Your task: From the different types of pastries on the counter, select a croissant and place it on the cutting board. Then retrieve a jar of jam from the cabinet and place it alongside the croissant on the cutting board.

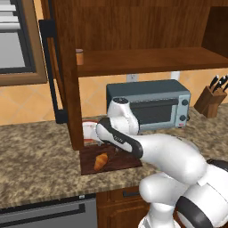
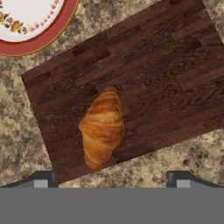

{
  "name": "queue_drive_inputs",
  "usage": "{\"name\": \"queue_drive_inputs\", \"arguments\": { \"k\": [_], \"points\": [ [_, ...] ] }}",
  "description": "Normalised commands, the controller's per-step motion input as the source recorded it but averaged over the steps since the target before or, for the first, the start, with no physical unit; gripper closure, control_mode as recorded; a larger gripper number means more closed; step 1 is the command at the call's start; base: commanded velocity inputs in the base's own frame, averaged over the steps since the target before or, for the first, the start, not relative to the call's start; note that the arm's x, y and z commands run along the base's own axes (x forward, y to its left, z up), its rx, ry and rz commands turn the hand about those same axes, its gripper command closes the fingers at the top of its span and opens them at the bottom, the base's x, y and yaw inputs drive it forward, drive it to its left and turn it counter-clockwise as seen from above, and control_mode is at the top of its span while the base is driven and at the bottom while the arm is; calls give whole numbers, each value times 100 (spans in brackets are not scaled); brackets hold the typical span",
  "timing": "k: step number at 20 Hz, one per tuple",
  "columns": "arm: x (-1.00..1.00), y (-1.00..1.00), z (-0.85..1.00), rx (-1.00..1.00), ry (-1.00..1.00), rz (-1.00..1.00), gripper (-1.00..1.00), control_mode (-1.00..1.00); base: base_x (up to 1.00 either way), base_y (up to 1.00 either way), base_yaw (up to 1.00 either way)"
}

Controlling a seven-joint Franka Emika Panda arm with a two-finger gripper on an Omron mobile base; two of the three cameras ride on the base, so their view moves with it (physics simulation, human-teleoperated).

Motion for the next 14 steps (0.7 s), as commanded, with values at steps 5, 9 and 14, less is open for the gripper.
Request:
{"name": "queue_drive_inputs", "arguments": {
  "k": [5,9,14],
  "points": [
    [-10,-51,95,14,-2,23,-100,-100,0,0,0],
    [-41,-23,100,2,-23,33,-100,-100,0,0,0],
    [-38,-9,100,0,-49,50,-100,-100,0,0,0]
  ]
}}
